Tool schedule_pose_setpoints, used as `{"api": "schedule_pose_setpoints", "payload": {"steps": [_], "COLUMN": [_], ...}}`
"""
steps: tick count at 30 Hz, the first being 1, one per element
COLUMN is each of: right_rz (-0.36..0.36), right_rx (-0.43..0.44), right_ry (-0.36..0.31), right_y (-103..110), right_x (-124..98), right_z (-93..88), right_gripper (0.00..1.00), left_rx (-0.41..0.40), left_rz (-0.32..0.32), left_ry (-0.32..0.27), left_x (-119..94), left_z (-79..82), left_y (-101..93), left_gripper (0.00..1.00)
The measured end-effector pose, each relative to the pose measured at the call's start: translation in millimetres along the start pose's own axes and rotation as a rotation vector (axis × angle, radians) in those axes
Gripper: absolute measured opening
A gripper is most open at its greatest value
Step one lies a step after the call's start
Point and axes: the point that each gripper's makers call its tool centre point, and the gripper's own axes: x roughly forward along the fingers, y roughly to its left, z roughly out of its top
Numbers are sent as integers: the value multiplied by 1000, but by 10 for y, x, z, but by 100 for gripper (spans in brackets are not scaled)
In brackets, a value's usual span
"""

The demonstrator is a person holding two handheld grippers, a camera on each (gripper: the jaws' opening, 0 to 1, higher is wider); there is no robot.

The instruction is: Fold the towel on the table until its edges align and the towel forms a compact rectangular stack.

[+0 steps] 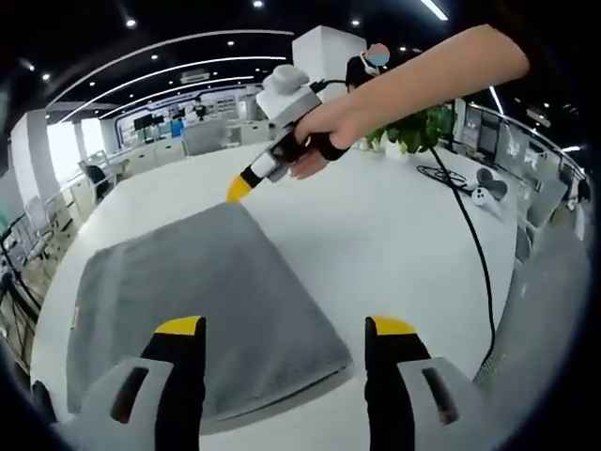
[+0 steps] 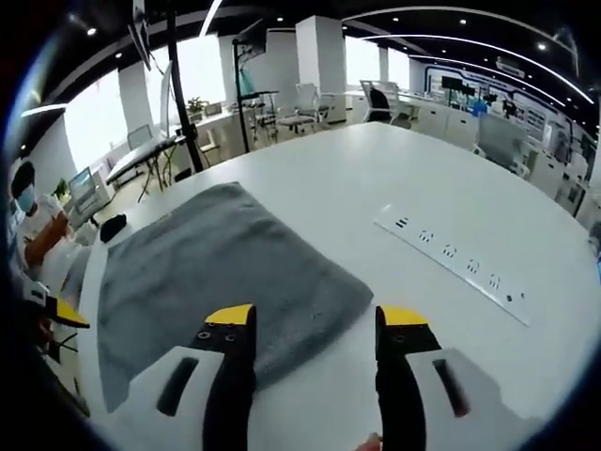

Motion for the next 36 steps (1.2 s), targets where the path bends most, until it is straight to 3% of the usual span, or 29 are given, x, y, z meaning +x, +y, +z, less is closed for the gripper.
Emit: {"api": "schedule_pose_setpoints", "payload": {"steps": [8,11,20,24,28,36], "right_rz": [9,10,8,5,9,1], "right_rx": [26,23,58,71,79,95], "right_ry": [30,40,39,31,30,24], "right_y": [-59,-69,-138,-159,-105,-7], "right_x": [168,199,318,355,354,300], "right_z": [-183,-219,-291,-295,-298,-284], "right_gripper": [48,48,42,37,24,16], "left_rx": [21,22,22,46,54,156], "left_rz": [-65,-98,-168,-184,-188,-204], "left_ry": [39,53,111,143,161,189], "left_x": [95,122,223,248,267,268], "left_z": [-131,-168,-330,-413,-466,-453], "left_y": [-152,-234,-432,-471,-472,-495], "left_gripper": [60,49,33,25,22,15]}}
